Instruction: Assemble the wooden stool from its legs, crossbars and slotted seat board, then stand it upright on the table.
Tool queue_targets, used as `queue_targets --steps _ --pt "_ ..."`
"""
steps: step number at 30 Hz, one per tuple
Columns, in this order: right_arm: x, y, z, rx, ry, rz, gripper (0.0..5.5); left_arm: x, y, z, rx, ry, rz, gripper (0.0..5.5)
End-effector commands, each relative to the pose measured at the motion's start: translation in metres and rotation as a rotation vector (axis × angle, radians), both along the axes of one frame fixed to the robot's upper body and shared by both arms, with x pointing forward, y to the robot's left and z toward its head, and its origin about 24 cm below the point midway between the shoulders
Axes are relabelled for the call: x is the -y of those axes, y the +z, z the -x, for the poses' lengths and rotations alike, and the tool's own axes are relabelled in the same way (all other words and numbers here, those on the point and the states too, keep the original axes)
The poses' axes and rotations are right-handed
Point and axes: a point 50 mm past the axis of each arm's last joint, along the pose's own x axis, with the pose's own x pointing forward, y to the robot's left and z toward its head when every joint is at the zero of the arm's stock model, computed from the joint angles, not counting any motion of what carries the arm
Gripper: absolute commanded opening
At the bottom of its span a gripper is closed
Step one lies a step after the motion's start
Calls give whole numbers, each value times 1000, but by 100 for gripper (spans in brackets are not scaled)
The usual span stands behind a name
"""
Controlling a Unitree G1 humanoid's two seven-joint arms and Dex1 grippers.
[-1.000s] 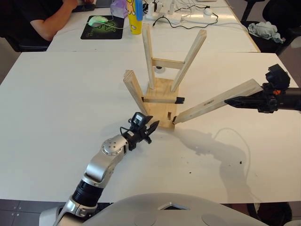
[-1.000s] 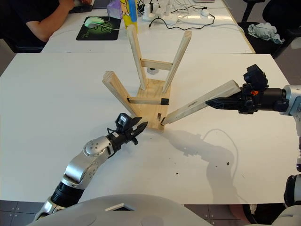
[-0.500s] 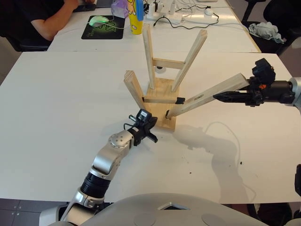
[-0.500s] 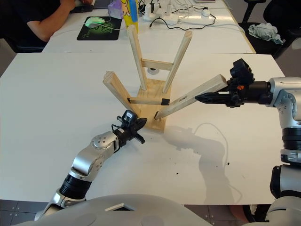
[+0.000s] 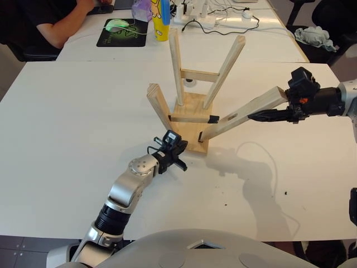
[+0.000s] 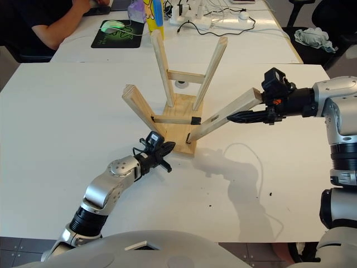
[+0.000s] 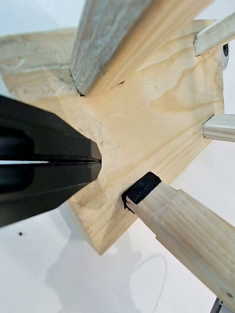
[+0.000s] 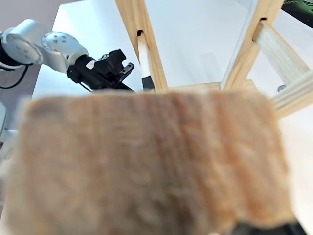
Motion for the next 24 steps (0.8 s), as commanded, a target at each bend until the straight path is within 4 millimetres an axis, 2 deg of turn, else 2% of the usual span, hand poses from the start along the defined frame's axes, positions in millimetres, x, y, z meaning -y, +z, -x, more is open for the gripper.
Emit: queue_targets --steps 1,3,6,14,24 --pt "-13 17 -1 50 53 74 209 -5 -26 11 -139 12 -72 0" --pt "-22 16 2 39 81 77 209 -5 -26 11 -140 16 -67 0" --pt "-33 3 10 8 110 60 209 -5 -25 11 -140 23 -61 0" --pt "-51 -17 22 5 73 75 209 -8 -25 9 -143 13 -66 0" --pt "-57 -28 1 40 8 107 209 -8 -26 8 -146 10 -65 0"
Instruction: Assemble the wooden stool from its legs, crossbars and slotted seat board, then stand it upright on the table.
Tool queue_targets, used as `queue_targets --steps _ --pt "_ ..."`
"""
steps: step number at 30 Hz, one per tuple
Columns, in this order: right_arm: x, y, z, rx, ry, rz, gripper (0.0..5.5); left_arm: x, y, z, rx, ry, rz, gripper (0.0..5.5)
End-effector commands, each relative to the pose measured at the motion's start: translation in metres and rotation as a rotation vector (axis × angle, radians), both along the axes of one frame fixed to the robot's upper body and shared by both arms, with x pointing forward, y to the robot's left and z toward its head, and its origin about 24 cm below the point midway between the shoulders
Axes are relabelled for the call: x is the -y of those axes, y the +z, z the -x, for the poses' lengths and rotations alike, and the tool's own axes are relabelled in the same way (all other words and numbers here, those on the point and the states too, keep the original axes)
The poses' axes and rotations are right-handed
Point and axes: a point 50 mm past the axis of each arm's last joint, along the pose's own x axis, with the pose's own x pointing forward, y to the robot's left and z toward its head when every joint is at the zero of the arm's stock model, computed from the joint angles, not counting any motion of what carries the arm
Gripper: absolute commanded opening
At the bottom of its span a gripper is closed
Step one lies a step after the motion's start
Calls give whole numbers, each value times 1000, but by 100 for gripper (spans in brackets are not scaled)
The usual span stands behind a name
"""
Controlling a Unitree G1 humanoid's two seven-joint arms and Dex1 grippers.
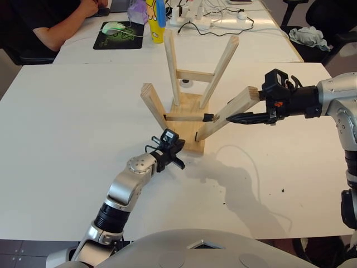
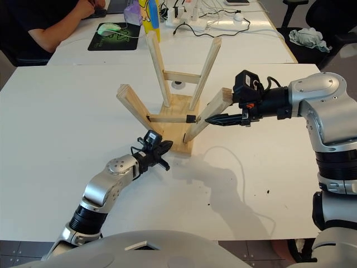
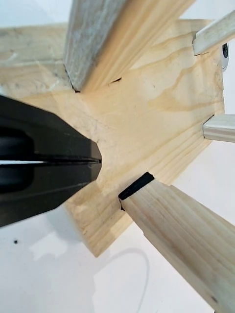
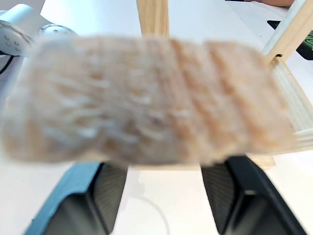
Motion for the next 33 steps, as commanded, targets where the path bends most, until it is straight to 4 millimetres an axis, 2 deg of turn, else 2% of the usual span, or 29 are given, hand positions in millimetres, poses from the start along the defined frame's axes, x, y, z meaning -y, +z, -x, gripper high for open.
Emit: queue_targets --steps 1,11,17,21,27,30,33 --pt "-5 -32 -10 -75 -52 65 209 -2 -24 13 -137 -13 -53 0" --pt "5 -49 -14 -146 -81 116 209 -3 -26 13 -143 -9 -51 0" --pt "1 -55 -19 -163 -68 157 209 -3 -27 12 -144 -5 -51 0" --pt "-5 -53 -26 -147 -68 154 209 -4 -26 11 -142 -1 -52 0" --pt "-17 -37 -37 -100 -40 112 209 -5 -26 9 -141 5 -51 0" --pt "-19 -40 -41 -106 -56 105 209 -6 -27 8 -141 6 -54 0" --pt "-11 -49 -42 -137 -91 108 209 -6 -26 6 -133 5 -56 0"
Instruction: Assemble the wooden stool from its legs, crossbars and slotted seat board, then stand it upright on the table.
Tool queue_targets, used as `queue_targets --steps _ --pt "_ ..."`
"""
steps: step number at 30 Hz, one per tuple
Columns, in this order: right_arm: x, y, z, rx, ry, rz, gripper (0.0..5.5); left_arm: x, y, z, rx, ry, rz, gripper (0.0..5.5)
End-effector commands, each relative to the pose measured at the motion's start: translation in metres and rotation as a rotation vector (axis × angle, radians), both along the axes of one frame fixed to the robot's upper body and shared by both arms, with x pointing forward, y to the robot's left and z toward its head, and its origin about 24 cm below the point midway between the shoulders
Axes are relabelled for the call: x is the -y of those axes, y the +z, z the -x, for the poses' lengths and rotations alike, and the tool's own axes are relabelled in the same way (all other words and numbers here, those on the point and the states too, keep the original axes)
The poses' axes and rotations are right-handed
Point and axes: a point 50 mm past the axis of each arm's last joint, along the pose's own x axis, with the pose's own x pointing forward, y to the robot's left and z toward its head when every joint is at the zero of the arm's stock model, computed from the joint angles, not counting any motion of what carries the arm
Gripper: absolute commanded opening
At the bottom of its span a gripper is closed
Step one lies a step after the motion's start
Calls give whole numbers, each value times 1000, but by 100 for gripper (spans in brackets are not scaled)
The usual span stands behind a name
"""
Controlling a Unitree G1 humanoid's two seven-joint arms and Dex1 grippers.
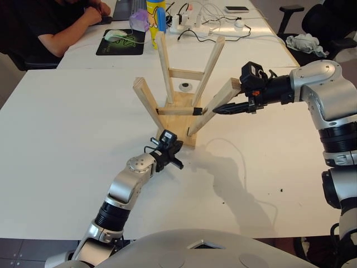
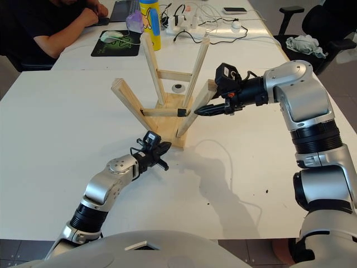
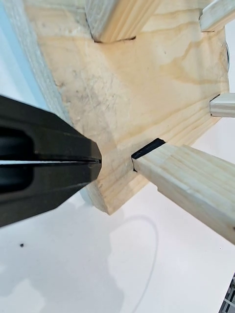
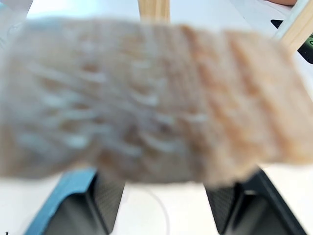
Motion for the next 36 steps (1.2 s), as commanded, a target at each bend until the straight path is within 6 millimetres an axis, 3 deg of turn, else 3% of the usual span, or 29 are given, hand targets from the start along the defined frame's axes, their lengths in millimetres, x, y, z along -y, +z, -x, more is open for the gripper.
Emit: queue_targets --steps 1,7,14,23,36 --pt "10 -39 -1 -104 -97 86 209 -5 -17 6 -85 6 -38 0" --pt "15 -44 12 -156 -41 108 209 -12 13 -14 78 95 38 0" --pt "10 -33 32 -208 74 110 208 -13 27 -4 109 65 48 0" --pt "-3 -12 39 -143 105 119 208 -9 6 14 1 66 -82 0" --pt "-7 -14 39 -160 112 108 208 -26 -14 15 -74 168 -143 0"
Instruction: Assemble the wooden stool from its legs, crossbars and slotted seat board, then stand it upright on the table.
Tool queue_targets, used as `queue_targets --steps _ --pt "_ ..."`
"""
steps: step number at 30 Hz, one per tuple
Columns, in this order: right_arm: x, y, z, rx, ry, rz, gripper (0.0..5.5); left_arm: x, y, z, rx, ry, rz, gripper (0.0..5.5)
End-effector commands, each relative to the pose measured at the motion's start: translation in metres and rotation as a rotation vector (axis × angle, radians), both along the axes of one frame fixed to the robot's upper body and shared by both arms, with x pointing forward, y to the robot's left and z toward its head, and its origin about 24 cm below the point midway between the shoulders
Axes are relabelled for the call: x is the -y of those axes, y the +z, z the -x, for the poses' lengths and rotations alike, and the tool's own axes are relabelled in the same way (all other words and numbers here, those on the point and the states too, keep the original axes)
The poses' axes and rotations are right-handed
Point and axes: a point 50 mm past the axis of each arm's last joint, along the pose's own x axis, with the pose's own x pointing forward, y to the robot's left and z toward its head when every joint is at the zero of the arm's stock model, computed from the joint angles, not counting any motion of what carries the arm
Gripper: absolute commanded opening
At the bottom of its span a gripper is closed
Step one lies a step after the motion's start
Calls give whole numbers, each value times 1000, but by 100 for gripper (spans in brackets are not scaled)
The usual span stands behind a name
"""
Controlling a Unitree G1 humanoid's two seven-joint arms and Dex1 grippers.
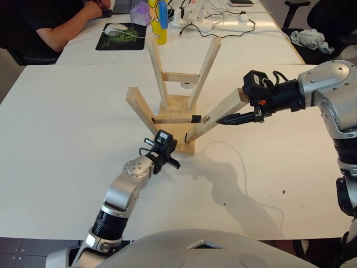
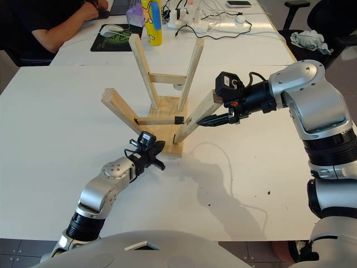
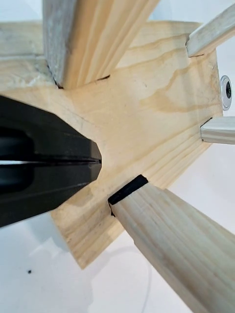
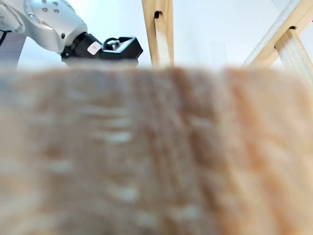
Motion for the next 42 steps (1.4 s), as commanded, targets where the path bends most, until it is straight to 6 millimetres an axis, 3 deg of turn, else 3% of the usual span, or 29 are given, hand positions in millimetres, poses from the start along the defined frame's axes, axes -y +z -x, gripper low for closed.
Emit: queue_targets --steps 1,8,13,18,29,33,42 --pt "-5 -28 6 -155 25 11 208 -15 -27 10 -142 50 -72 0" --pt "-14 -25 -5 -119 35 20 208 -19 -41 25 -240 43 -45 0" --pt "-31 -13 -12 -66 73 -1 208 -21 -45 31 -271 40 -44 0" --pt "-50 -17 -12 -57 99 -24 208 -19 -49 34 -298 26 -28 0" --pt "-40 -41 -41 -90 -65 15 208 -16 -54 34 -310 21 -18 0" --pt "-44 -37 -43 -65 -16 25 208 -19 -55 33 -306 23 -21 0" --pt "-74 -27 -36 92 155 91 208 -22 -56 28 -299 29 -24 0"
